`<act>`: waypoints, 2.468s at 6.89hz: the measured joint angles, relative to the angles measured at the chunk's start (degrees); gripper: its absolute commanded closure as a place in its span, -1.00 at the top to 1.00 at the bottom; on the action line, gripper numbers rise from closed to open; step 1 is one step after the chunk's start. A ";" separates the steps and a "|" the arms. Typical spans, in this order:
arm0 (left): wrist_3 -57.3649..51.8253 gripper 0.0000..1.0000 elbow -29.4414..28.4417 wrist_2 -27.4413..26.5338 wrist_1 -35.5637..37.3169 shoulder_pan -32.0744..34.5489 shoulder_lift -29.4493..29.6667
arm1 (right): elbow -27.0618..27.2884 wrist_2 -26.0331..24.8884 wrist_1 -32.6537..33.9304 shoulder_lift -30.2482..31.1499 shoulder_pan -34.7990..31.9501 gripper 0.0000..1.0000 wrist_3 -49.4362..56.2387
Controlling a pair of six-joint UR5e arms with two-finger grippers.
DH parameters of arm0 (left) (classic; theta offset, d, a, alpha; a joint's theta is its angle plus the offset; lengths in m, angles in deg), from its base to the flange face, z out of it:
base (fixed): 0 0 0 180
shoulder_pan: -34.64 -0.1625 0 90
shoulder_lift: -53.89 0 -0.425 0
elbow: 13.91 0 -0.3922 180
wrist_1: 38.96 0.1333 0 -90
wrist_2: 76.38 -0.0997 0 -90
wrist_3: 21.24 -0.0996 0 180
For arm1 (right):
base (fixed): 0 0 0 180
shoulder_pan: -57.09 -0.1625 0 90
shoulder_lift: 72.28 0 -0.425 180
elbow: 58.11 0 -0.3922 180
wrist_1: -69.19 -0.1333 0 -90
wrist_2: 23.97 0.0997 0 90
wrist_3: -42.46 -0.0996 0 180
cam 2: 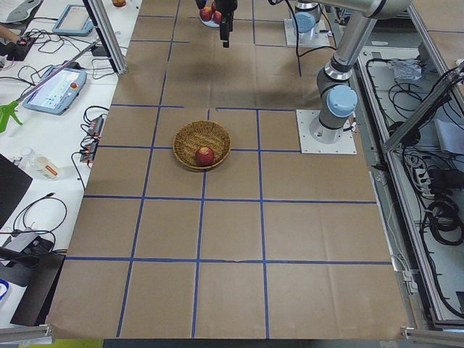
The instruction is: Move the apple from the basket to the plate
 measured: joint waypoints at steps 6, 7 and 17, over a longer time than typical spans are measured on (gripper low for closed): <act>0.00 0.99 0.40 0.00 -0.09 0.38 -0.12 | 3.39 1.16 5.09 -1.84 0.06 1.00 -0.56; 0.00 0.99 0.43 0.00 -0.10 0.41 -0.12 | 3.29 1.06 5.10 -1.68 0.06 1.00 -0.64; -0.15 0.99 0.52 0.00 0.12 4.52 1.04 | -11.81 1.21 -27.37 15.65 -22.48 1.00 -23.49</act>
